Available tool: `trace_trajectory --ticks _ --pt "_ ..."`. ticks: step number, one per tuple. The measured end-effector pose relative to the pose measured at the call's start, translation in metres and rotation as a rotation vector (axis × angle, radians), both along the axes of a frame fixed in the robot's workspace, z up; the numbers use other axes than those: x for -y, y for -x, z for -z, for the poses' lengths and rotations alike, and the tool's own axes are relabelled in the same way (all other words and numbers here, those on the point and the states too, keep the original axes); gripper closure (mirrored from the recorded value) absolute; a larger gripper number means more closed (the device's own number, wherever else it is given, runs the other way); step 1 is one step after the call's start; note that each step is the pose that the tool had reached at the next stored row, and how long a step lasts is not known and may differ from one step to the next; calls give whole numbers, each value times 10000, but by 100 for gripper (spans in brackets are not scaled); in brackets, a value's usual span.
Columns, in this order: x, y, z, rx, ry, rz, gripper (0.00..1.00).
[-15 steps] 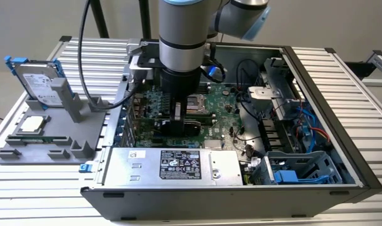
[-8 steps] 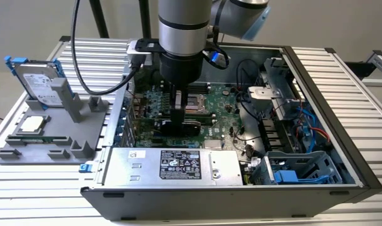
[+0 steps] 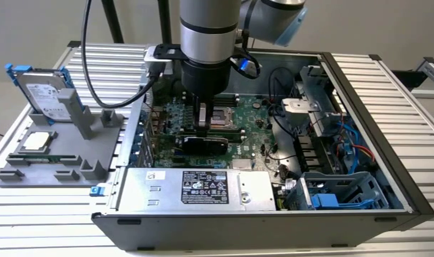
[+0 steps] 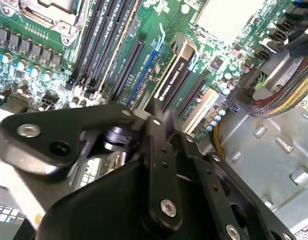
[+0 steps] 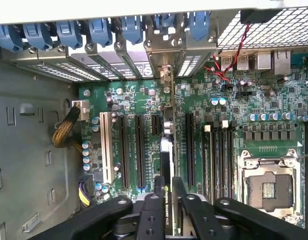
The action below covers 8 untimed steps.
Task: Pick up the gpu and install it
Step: 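Press down on the gpu until it lock into place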
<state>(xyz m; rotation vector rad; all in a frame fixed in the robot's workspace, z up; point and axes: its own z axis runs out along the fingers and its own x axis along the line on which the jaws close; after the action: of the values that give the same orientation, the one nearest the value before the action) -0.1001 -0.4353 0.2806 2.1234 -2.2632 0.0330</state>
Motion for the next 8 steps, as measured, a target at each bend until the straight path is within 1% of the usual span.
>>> trace_trajectory --ticks 8 --pt "0 0 0 0 42 0 100"
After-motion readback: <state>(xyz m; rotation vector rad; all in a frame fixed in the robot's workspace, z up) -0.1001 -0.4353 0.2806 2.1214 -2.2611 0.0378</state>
